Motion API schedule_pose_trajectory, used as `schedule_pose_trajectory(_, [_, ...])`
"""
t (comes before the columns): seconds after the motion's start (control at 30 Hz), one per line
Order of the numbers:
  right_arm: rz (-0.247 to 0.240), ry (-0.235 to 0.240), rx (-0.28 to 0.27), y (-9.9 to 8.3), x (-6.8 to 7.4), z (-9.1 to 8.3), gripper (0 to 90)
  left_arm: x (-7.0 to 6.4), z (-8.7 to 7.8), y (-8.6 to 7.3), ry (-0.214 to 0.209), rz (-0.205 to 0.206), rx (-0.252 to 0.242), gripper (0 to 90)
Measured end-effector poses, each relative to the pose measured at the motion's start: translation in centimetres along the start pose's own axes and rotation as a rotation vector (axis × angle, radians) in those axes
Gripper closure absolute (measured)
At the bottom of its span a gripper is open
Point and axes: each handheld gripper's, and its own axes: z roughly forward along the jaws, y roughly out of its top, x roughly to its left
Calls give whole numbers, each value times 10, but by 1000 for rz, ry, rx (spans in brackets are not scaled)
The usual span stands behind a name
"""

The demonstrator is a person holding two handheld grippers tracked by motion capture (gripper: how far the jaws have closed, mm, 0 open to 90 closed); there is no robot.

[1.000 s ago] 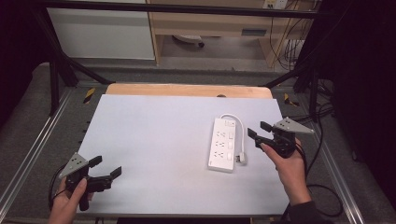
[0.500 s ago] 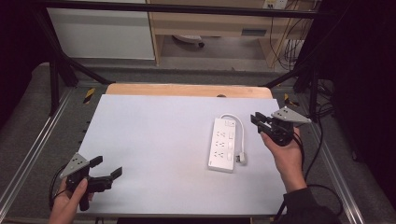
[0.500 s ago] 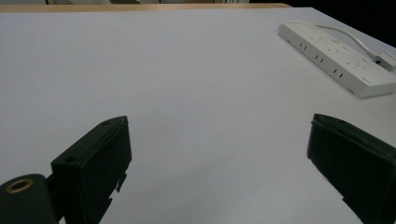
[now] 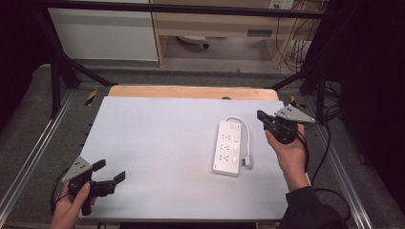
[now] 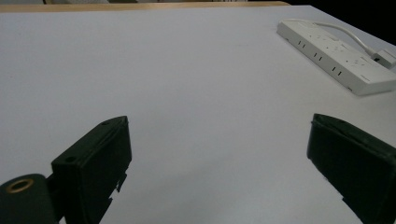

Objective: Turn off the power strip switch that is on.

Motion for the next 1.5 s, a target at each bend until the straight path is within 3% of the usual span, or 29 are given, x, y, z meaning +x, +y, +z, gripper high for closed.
schedule_pose_trajectory(0.77, [9,-9,25,1,-1,30,900,0,0,0,-2,3,5,65])
schedule_pose_trajectory(1.0, [6,13,47,-4,1,44,900,0,0,0,-2,3,6,64])
schedule_pose_trajectory(1.5, [19,14,108,-13,-1,64,900,0,1,0,-3,4,9,64])
